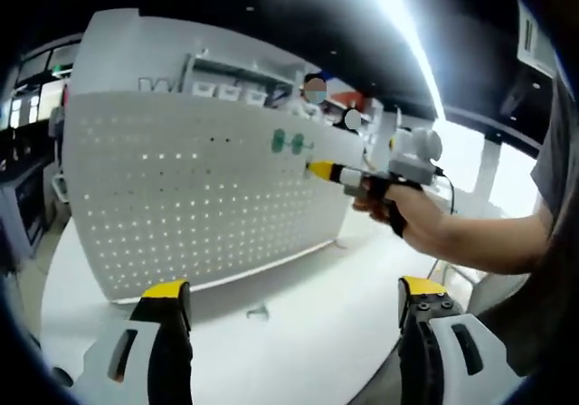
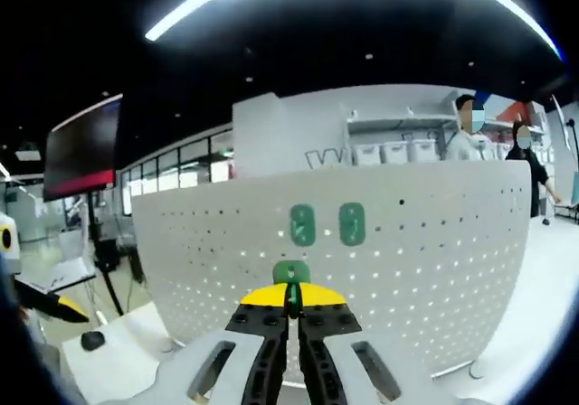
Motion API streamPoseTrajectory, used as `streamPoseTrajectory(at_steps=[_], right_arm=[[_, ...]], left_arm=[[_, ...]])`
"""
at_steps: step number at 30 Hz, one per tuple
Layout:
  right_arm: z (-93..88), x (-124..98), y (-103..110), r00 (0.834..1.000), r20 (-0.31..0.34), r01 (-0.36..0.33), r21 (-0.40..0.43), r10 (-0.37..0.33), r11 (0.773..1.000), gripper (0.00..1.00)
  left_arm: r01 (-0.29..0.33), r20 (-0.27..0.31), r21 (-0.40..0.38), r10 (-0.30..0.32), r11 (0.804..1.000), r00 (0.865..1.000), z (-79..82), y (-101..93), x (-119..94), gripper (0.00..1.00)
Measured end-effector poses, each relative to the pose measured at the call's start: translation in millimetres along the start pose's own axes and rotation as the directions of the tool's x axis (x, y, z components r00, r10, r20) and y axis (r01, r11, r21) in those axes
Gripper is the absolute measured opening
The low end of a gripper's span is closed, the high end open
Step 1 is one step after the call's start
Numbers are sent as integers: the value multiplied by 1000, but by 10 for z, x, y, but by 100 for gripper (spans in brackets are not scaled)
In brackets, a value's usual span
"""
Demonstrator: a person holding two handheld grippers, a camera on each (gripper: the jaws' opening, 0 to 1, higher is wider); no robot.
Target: Insert the hook assembly into the mounting plate slot until the hook locks in place.
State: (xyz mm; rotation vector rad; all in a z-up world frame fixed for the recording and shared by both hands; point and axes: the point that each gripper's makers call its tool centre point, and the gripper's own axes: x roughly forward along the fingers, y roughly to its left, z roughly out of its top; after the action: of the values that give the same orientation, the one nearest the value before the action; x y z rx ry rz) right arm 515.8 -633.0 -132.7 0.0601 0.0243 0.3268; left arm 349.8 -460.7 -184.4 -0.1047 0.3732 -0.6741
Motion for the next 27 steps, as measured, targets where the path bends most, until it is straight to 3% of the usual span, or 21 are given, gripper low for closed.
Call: streamPoseTrajectory(at_steps=[9, 17, 27], right_arm=[[57, 78, -407, 996, 17, 83, 2, -83, 997, 0], [81, 122, -623, 992, 23, 124, 6, -124, 992, 0], [287, 225, -803, 986, 56, 155, -3, -155, 988, 0]], left_arm=[[-13, -4, -2, 13, 1000, 1000, 7, 59, 4, 97], [-26, -2, -3, 26, 1000, 1000, 15, 92, 22, 96], [-32, -8, -3, 32, 999, 999, 6, 109, 15, 95]])
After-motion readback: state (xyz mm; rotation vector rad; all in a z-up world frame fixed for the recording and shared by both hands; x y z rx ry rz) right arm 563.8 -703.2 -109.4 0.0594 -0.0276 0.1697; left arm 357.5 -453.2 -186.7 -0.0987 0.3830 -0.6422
